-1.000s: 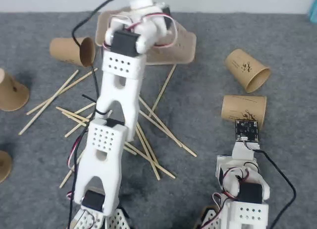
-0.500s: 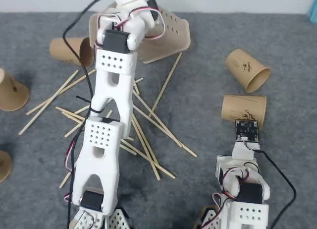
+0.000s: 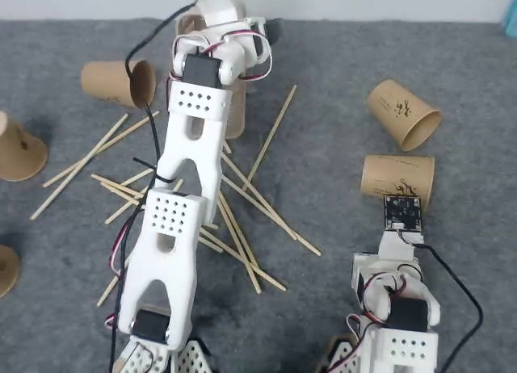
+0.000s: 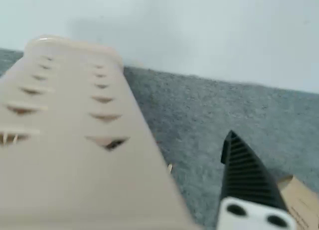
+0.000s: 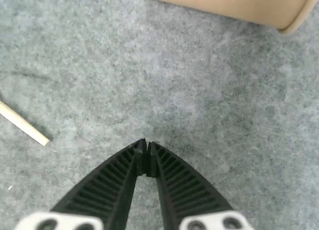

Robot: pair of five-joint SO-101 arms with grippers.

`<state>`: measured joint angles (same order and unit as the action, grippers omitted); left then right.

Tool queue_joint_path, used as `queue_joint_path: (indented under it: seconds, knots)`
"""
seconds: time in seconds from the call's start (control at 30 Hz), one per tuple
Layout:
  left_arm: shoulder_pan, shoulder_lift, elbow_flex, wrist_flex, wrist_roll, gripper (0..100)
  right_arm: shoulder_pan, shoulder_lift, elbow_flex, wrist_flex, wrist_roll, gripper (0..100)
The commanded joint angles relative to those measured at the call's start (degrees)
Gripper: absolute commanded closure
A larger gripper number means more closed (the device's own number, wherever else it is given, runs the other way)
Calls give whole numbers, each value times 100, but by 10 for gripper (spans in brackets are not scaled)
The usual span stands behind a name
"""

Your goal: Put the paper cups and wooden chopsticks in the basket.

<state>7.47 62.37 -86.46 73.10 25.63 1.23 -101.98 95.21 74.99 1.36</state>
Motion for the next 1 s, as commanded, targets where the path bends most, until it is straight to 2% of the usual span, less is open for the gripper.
queue_joint_path:
  seconds: [0.0, 0.17, 0.3, 0.43, 0.73, 0.97]
  knots:
    - [53, 9, -4, -26, -35, 733, 84, 31, -167, 31, 79, 992]
    - [-18, -53, -242, 62, -35, 733, 84, 31, -167, 31, 79, 992]
    - [-185, -62, -936, 475, -35, 733, 84, 31, -167, 31, 79, 992]
    - [-299, -220, -954, 651, -53, 732, 75, 31, -167, 31, 79, 992]
    - [-466, -730, -954, 589, -53, 731, 84, 31, -167, 31, 79, 992]
    - [-475, -914, -945, 237, -53, 729, 84, 31, -167, 22, 79, 992]
